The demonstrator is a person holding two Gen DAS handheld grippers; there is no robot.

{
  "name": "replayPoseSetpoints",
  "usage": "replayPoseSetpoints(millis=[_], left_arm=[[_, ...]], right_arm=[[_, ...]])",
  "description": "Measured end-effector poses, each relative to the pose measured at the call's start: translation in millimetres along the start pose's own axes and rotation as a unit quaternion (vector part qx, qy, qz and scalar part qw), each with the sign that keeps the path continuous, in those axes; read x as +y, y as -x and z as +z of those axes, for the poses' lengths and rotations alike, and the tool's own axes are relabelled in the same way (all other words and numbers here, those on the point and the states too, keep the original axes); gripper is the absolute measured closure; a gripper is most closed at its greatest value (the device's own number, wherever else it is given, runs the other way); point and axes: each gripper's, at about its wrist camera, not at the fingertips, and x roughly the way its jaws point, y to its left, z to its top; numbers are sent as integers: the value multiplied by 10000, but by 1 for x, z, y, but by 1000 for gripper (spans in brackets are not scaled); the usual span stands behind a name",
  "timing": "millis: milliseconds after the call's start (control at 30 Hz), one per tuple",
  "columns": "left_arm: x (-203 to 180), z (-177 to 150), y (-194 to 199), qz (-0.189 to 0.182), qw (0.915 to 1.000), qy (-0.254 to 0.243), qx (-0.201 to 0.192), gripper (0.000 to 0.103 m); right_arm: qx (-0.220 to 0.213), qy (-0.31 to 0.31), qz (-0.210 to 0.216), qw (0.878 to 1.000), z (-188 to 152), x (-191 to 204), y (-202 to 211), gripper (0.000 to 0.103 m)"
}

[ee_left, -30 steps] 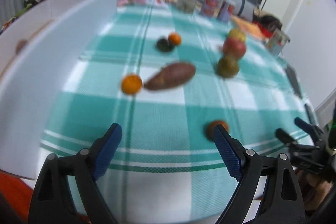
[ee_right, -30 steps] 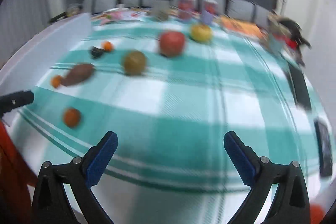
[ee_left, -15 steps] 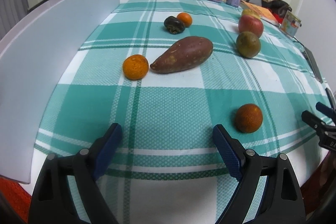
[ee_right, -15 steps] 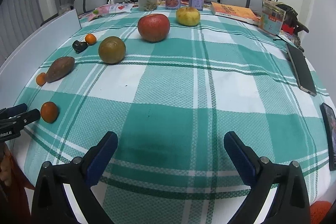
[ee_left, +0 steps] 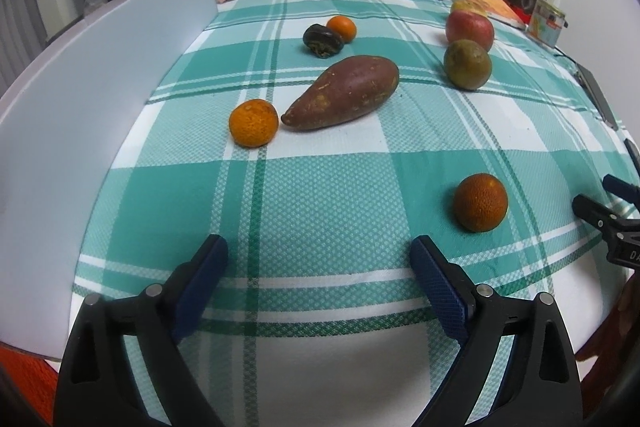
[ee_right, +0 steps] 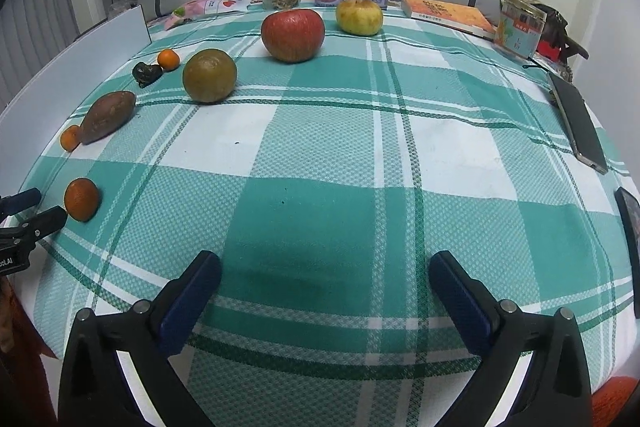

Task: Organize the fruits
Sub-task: 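Move both empty tools back over the fruit on the cloth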

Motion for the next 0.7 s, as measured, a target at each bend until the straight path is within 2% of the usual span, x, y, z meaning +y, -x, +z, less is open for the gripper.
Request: replayPoseSetpoints(millis=[433,600,700], left_arm=[[0,0,0,-2,10000,1,-22,8],[4,-3,3,-144,9999,-33,-36,8],[13,-1,7,-398,9991,110,-1,9]], right_arm=[[-105,12,-12,9999,-2,1,0,0],[-136,8,-16,9999,-2,0,1,0],[-135,13,-19,9999,-2,0,0,0]])
